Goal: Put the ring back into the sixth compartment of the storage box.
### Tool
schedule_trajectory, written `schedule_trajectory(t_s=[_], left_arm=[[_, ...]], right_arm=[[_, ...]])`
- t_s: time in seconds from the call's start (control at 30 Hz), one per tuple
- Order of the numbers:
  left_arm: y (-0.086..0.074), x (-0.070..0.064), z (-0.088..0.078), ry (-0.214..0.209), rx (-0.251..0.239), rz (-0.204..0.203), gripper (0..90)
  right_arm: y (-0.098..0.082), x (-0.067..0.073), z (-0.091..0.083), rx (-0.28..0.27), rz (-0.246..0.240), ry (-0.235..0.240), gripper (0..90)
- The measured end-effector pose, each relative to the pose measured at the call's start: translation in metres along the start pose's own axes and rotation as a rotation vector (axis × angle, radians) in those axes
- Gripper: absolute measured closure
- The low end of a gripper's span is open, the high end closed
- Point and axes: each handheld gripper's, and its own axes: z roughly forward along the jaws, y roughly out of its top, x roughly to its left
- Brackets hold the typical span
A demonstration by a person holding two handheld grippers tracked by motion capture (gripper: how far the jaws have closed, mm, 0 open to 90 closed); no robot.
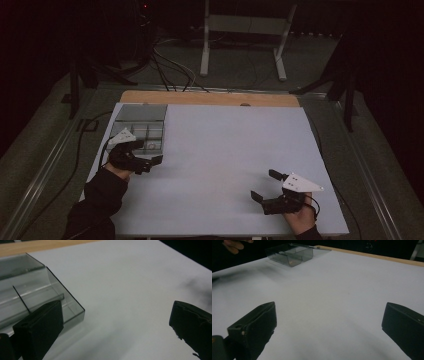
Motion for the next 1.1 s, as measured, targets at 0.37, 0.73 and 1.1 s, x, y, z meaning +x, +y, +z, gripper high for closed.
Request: schedule_trajectory(t_s=[0.37,0.73,1.1], left_arm=[[-0.028,-0.010,-0.002,-0.026,0.001,0.019,0.3],[-0.059,-0.024,-0.003,-0.061,0.021,0.052,0.4],[-0.081,-0.027,0.004,-0.067,0.049,0.090,0.4]], right_arm=[[0.000,0.000,0.001,0.002,-0.001,0.000,0.0],[0.000,0.000,0.001,0.004,-0.002,0.001,0.0],[-0.001,0.000,0.001,0.012,-0.001,0.000,0.0]])
